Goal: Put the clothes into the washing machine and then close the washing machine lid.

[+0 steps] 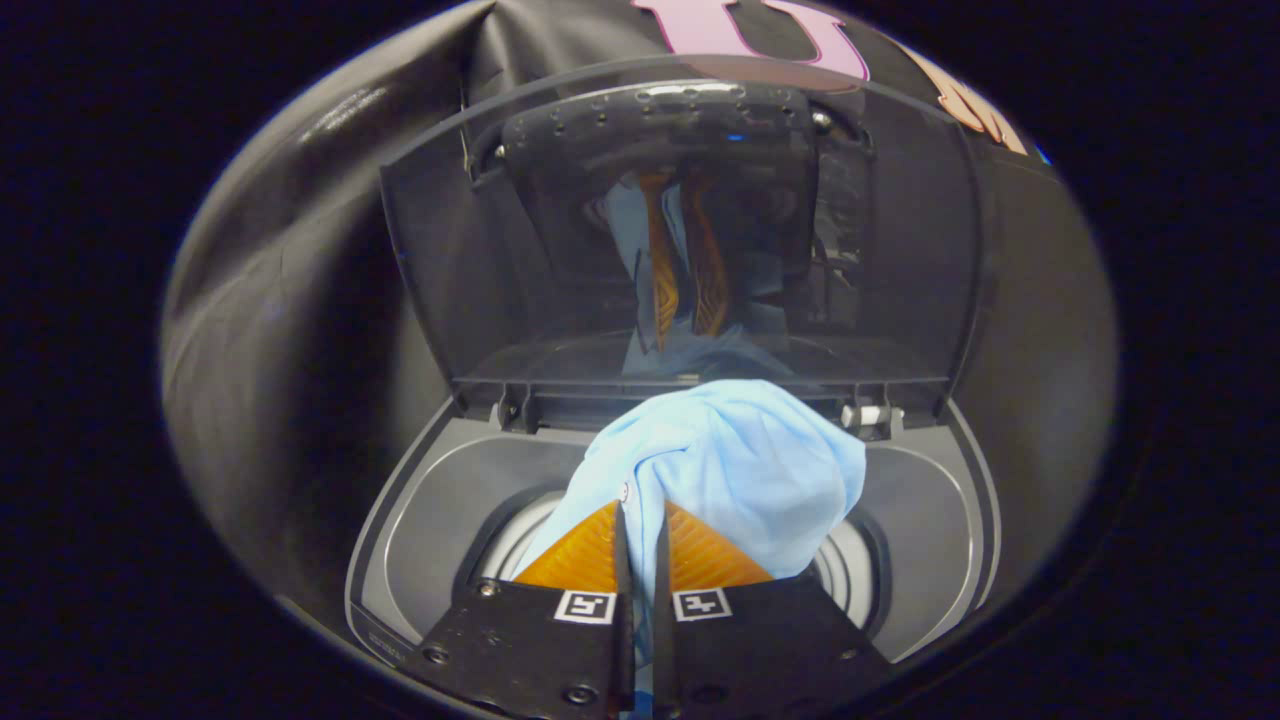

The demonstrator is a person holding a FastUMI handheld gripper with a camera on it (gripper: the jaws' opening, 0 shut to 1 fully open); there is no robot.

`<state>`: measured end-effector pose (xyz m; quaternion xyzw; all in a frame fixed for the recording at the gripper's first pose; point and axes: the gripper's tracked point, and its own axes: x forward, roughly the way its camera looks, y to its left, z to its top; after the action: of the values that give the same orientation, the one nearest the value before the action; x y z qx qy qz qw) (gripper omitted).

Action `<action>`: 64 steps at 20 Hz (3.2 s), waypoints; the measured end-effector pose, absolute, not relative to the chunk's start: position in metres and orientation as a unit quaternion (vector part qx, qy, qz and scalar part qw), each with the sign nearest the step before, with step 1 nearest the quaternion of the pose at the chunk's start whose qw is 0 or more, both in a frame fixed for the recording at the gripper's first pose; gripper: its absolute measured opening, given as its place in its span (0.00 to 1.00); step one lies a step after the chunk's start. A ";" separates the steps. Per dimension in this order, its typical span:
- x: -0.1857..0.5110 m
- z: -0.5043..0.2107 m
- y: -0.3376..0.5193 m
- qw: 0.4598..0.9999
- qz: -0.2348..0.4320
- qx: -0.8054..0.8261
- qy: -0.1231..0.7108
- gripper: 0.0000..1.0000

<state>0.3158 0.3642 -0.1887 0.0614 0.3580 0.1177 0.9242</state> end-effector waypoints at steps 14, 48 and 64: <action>0.297 -0.191 0.363 0.925 0.122 0.007 0.360 0.75; 0.391 0.106 0.332 0.996 0.055 0.007 0.071 0.97; 0.480 0.045 0.348 0.996 0.020 0.034 0.086 0.97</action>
<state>0.4797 0.3481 0.0450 0.0339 0.0861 0.0203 0.9955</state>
